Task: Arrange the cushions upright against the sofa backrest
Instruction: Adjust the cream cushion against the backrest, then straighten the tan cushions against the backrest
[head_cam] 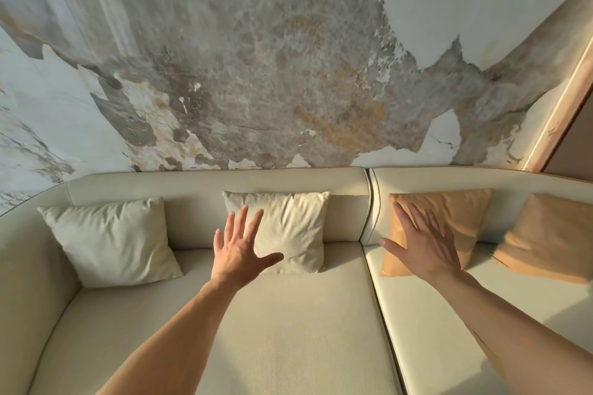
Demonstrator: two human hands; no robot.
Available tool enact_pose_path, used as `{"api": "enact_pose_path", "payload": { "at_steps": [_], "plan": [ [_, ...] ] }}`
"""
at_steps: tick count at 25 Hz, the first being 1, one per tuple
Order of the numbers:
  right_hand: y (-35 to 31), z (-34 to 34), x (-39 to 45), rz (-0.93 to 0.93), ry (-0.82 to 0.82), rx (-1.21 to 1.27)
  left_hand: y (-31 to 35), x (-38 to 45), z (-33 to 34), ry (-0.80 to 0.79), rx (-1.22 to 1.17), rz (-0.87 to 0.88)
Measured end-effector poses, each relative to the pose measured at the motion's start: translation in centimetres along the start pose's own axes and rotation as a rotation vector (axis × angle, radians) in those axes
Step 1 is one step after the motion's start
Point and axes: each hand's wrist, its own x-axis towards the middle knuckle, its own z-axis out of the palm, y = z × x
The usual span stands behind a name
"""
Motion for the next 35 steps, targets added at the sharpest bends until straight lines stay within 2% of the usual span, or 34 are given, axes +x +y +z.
{"api": "enact_pose_path", "payload": {
  "at_steps": [6,15,19,24,35],
  "plan": [
    [5.4,-0.9,-0.1,-0.014,0.070,0.020,5.8,0.9,1.3,-0.012,-0.014,0.025],
    [27.2,-2.6,-1.0,0.059,0.053,-0.011,25.3,1.4,6.9,0.021,-0.046,0.027],
    [33.3,-2.7,-0.5,0.052,0.020,-0.001,30.9,1.0,8.5,0.004,-0.049,-0.002],
    [35.5,-2.0,1.1,0.005,0.003,0.029,33.6,1.6,9.0,-0.018,-0.029,0.008],
    [36.8,-0.8,5.8,0.009,-0.043,0.021,33.1,6.4,9.8,-0.023,-0.015,0.008]
  ]
}}
